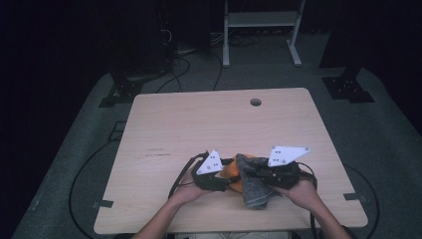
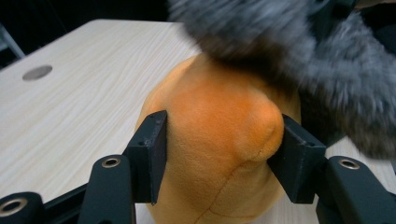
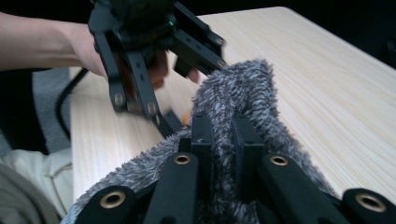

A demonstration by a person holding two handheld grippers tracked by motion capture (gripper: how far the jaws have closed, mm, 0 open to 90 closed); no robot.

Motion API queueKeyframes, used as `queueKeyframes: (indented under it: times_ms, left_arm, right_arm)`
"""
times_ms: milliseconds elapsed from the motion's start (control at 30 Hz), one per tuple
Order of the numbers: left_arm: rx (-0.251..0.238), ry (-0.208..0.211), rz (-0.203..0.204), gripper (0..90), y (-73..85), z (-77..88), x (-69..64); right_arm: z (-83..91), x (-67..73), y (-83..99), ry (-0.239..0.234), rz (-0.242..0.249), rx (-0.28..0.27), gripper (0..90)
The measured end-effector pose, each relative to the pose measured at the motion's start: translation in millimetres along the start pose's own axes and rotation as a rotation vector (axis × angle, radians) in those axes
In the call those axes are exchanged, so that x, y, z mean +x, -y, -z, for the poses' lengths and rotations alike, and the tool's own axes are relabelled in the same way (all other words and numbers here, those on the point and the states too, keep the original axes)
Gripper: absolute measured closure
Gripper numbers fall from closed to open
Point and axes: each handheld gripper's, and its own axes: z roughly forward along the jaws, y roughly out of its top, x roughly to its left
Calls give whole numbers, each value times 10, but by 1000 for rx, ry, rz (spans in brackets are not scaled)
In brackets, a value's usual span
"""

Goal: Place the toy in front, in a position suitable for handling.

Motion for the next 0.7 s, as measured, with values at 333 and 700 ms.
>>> queueKeyframes:
  times_ms: [333,700]
  left_arm:
    - [32,8,11,429,96,40,61]
    - [11,43,122,378,87,26,130]
  right_arm:
    - [-15,-146,169,21,-50,26,816]
    - [-18,-112,280,48,-68,10,816]
